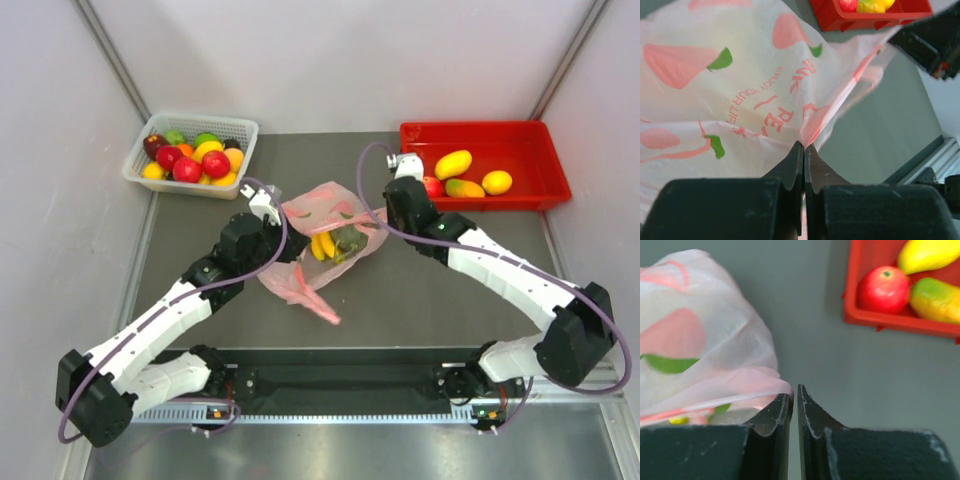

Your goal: Untie the knot of the plastic bag and take out the fruit

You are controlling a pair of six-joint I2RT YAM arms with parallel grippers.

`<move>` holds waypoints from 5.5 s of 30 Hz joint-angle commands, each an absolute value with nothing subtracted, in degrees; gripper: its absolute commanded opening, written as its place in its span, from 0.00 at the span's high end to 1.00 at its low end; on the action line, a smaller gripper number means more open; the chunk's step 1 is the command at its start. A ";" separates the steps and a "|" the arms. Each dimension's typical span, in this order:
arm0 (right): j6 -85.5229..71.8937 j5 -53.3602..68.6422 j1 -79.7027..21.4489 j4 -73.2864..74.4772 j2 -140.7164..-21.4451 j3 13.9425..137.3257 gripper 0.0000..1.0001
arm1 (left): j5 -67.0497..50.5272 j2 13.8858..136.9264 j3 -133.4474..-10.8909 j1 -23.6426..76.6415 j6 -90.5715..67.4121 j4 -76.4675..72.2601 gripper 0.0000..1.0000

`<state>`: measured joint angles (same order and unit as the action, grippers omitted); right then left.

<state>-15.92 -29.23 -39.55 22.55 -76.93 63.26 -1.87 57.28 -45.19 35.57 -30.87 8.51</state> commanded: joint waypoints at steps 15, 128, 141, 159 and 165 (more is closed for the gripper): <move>-11.68 -16.27 -34.00 30.05 -63.65 65.05 0.14 | -5.27 60.29 -41.66 33.93 -39.02 -1.40 1.00; -38.60 -28.67 -54.15 17.49 -74.10 62.66 1.00 | -4.04 62.84 -42.01 33.93 -39.02 -6.68 1.00; -31.29 21.95 -37.36 10.21 -70.31 62.14 1.00 | -5.45 65.21 -42.89 33.93 -39.81 -8.09 1.00; -31.28 52.81 -31.29 7.82 -72.78 78.31 1.00 | -4.13 64.60 -42.98 33.93 -38.32 -6.50 1.00; -35.22 49.49 -23.13 7.30 -69.35 81.30 1.00 | -4.48 64.95 -42.89 33.93 -38.32 -6.50 1.00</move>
